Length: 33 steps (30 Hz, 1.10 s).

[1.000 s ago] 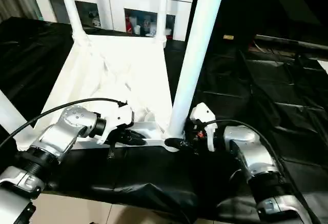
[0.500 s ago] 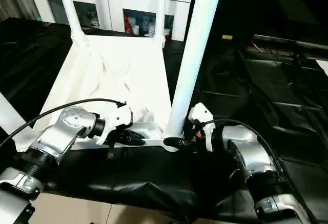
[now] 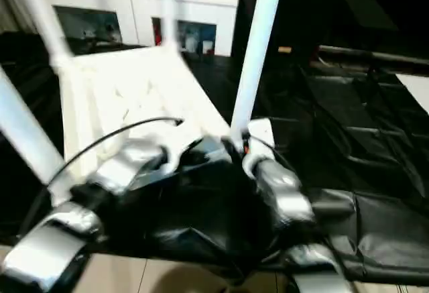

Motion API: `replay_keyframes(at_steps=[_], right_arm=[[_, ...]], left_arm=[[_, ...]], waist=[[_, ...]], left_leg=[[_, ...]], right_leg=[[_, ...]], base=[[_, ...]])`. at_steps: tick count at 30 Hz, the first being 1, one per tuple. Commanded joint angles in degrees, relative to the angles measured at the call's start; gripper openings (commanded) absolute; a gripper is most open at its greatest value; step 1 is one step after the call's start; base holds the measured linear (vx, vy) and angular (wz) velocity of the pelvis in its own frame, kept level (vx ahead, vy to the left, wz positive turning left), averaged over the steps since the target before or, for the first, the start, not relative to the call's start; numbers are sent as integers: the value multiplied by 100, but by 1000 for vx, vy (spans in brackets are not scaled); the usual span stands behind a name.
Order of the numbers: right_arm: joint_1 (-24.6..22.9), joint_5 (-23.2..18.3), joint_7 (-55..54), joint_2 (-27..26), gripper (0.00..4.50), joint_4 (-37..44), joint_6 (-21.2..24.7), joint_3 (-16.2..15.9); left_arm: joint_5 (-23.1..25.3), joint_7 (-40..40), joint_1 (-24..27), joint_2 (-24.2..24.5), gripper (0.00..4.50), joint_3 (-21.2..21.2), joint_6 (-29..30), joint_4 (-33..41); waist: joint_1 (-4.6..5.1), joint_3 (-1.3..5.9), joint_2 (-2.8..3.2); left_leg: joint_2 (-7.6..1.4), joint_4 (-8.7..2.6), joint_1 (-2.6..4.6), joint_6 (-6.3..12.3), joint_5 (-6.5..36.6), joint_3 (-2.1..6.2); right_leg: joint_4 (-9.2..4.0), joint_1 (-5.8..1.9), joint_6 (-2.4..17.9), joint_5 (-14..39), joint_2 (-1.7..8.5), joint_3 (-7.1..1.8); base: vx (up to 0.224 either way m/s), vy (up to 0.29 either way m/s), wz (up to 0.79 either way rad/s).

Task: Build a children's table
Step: Rotate leg to tighten

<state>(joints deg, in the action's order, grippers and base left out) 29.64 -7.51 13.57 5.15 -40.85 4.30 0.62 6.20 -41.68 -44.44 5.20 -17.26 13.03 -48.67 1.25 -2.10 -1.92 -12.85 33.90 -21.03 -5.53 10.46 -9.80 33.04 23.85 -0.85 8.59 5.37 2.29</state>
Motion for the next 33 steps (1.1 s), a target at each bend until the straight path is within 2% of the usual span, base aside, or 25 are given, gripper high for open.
replay_keyframes(at_steps=[1,3,5,6,8,10,13,14,15,17,18,19,20,22,25,26,27,29,30,33], right_arm=[[33,223,-45,-104,267,-204,56,-141],[99,175,74,-181,267,-230,-86,-117],[107,87,395,-191,323,-141,-260,-145],[105,83,417,-186,337,-128,-275,-148],[77,14,643,-56,359,81,-416,-169],[53,-134,992,155,371,297,-290,-134],[-43,-201,1780,610,401,633,31,-271],[-43,-201,1780,610,401,633,31,-271],[-172,-162,2467,1038,410,857,144,-471],[-311,-113,3156,1434,410,1024,96,-640],[-406,-129,3612,1682,410,1143,99,-733],[-428,-133,3731,1760,410,1170,144,-758],[-446,-136,3870,1831,410,1189,168,-786],[-504,-171,4248,1985,410,1270,185,-885],[-553,-206,4597,2108,410,1386,194,-1017],[-562,-227,4635,2112,410,1421,216,-1032],[-581,-274,4693,2119,410,1496,276,-1052],[-608,-331,4725,2113,410,1578,326,-1056],[-634,-399,4788,2124,410,1656,388,-1062],[-672,-480,4895,2150,410,1763,469,-1082]], left_arm=[[145,327,-20,-14,0,0,11,-327],[183,309,-58,-9,0,9,-38,-396],[214,221,-59,50,0,-1,-81,-381],[215,212,-58,57,0,-3,-84,-378],[205,61,-52,170,0,-46,-224,-359],[191,-121,-9,283,0,-77,-270,-263],[178,-486,93,471,0,-139,-448,-50],[178,-486,93,471,0,-139,-448,-50],[130,-768,182,599,0,-168,-466,173],[56,-1132,289,729,0,-217,-617,424],[-18,-1423,386,833,0,-257,-568,648],[-43,-1546,420,874,0,-282,-583,721],[-109,-1762,469,921,0,-315,-742,801],[-282,-2219,584,1027,0,-366,-691,1041],[-527,-2931,758,1206,0,-498,-759,1392],[-564,-3005,783,1225,0,-509,-711,1445],[-602,-3076,815,1243,0,-509,-600,1515],[-591,-3068,819,1230,0,-498,-605,1519],[-582,-3094,835,1238,0,-498,-582,1561],[-576,-3121,857,1251,0,-496,-553,1622]], waist=[[8,318,-59],[-7,312,-38],[-2,314,-57],[-10,312,-52],[12,312,-61],[14,306,-67],[4,302,-77],[-2,299,-71],[-18,301,-92],[-57,310,-92],[-91,313,-101],[-82,308,-105],[-72,308,-107],[-68,326,-105],[-86,344,-95],[-86,347,-99],[-118,348,-77],[-163,348,-62],[-176,350,-81],[-207,342,-94]], left_leg=[[108,-420,28,100,2101,-59],[95,-435,12,131,2018,-62],[91,-435,3,166,2033,-64],[86,-433,10,183,2038,-67],[88,-444,-29,203,2000,-59],[87,-450,-41,217,1977,-56],[79,-449,-36,273,1962,-54],[70,-452,-27,277,1960,-51],[55,-449,-19,293,1909,-58],[30,-428,10,358,1811,-87],[19,-419,0,444,1731,-100],[23,-422,-18,468,1693,-103],[30,-426,-40,469,1635,-101],[31,-420,-52,463,1497,-90],[0,-406,-12,517,1299,-99],[4,-397,-15,542,1219,-106],[-6,-392,24,579,1122,-122],[-14,-388,46,638,1001,-138],[-13,-383,47,659,950,-146],[-8,-389,34,647,977,-145]], right_leg=[[-507,-189,670,2861,76,-12],[-489,-194,733,2678,84,-26],[-478,-203,783,2630,88,-24],[-478,-198,805,2622,93,-25],[-470,-231,804,2604,95,-23],[-468,-239,756,2652,90,-18],[-483,-240,722,2754,102,-23],[-482,-236,754,2723,100,-26],[-474,-232,836,2585,104,-36],[-436,-225,1030,2193,108,-66],[-394,-251,1176,1930,110,-78],[-387,-253,1204,1883,107,-79],[-374,-263,1213,1869,105,-73],[-347,-285,1241,1763,114,-69],[-295,-275,1387,1390,120,-86],[-282,-279,1431,1258,114,-90],[-252,-257,1532,995,100,-98],[-222,-260,1622,702,96,-102],[-204,-273,1652,604,97,-106],[-210,-301,1581,752,114,-106]], base=[[0,0,0],[0,0,0],[0,0,0],[0,0,0],[0,0,0],[0,0,0],[0,0,0],[0,0,0],[0,0,0],[0,0,0],[0,0,0],[0,0,0],[0,0,0],[0,0,0],[0,0,0],[0,0,0],[53,9,2],[0,0,0],[0,0,0],[0,0,0]])
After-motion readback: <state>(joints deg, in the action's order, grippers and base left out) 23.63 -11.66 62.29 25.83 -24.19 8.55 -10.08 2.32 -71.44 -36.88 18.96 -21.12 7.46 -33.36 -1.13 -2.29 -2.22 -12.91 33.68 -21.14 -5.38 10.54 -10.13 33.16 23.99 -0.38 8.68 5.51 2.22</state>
